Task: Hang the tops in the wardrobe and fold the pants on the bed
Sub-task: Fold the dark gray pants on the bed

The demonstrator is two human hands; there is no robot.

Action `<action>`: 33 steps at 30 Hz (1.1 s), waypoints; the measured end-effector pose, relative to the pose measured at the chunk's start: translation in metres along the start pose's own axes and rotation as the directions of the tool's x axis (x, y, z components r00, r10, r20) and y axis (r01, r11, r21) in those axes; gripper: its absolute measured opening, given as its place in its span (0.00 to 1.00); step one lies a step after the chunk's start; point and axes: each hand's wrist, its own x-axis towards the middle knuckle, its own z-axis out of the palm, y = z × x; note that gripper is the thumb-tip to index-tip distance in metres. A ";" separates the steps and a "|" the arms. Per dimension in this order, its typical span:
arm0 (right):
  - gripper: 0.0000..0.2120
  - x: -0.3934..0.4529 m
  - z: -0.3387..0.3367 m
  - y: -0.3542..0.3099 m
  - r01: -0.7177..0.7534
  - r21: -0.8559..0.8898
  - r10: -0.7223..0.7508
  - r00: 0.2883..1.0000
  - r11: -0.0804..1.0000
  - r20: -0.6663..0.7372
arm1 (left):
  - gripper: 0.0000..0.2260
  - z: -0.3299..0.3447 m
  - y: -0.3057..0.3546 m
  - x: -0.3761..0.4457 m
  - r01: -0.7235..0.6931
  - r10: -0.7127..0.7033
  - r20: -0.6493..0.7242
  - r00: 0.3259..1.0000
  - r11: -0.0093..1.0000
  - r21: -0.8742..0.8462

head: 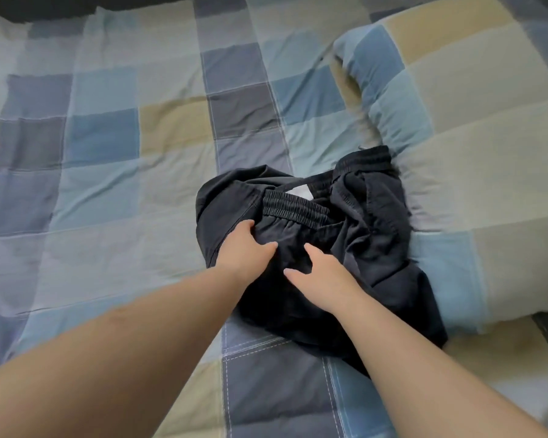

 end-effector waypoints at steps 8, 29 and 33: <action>0.29 -0.017 -0.013 -0.014 -0.018 0.415 0.094 0.982 0.910 -0.163 | 0.18 -0.013 0.007 -0.029 -0.277 0.314 0.273 0.909 0.946 -0.166; 0.12 -0.284 -0.026 -0.175 0.577 -0.238 -0.619 0.766 0.781 -0.174 | 0.24 -0.270 0.081 -0.227 -0.728 0.286 0.690 0.665 0.454 0.514; 0.10 -0.337 0.000 -0.210 0.584 -0.266 -0.634 0.754 0.766 -0.171 | 0.18 -0.307 0.066 -0.268 -0.713 0.172 0.703 0.690 0.329 0.619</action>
